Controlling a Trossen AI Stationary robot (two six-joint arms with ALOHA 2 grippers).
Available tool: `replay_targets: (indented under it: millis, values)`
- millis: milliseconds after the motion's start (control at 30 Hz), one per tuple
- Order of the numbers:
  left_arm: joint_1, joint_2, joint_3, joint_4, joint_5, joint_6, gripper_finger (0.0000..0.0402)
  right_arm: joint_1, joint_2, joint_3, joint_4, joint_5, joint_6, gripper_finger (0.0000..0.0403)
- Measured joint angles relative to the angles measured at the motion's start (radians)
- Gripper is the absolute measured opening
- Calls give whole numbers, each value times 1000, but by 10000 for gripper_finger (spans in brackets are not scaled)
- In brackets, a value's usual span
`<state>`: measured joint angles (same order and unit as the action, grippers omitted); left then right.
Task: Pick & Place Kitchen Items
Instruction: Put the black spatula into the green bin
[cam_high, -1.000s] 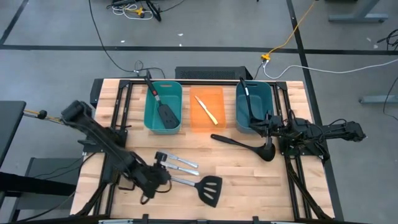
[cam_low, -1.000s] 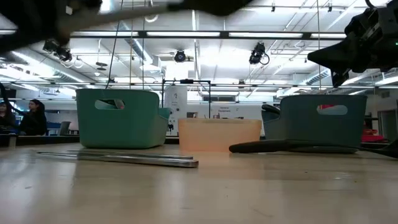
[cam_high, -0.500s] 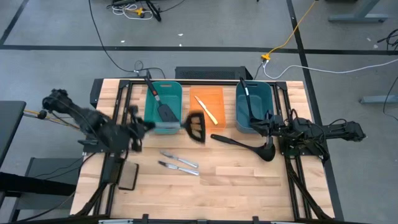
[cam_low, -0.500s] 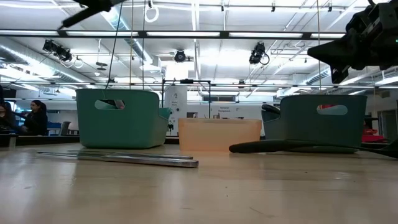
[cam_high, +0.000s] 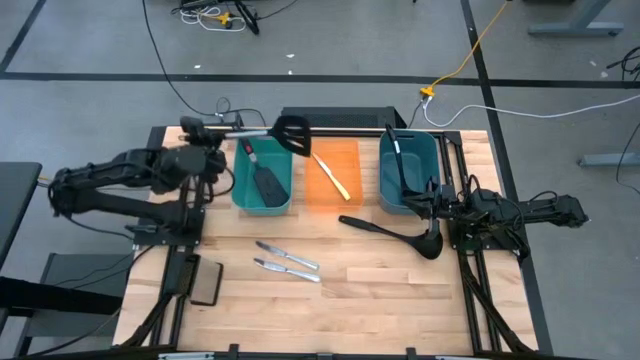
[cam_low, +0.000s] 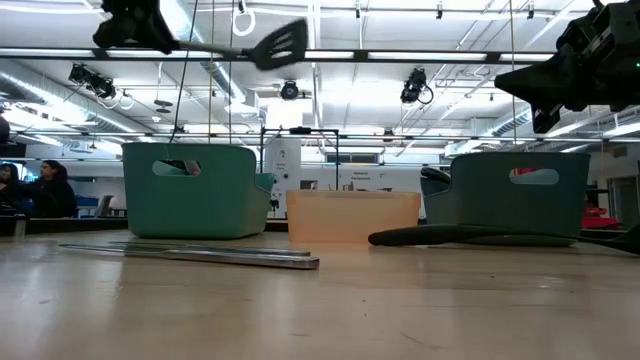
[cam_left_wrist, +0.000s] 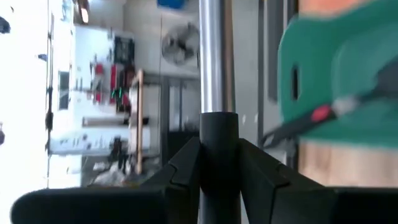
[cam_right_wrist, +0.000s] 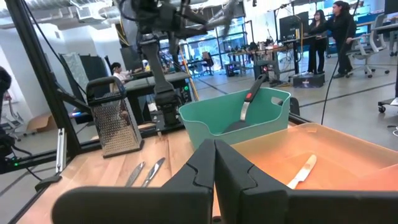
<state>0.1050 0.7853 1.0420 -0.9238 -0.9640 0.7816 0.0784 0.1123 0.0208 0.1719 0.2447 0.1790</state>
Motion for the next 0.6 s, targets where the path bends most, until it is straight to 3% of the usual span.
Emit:
replay_targets:
  millis: [267, 600]
  values:
    - [193, 13, 0, -44, -31, 252, 84, 0, 0, 0, 0, -1, 0, 7]
    - [223, 74, 0, -214, 33, 341, 84, 0, 0, 0, -2, -1, 0, 7]
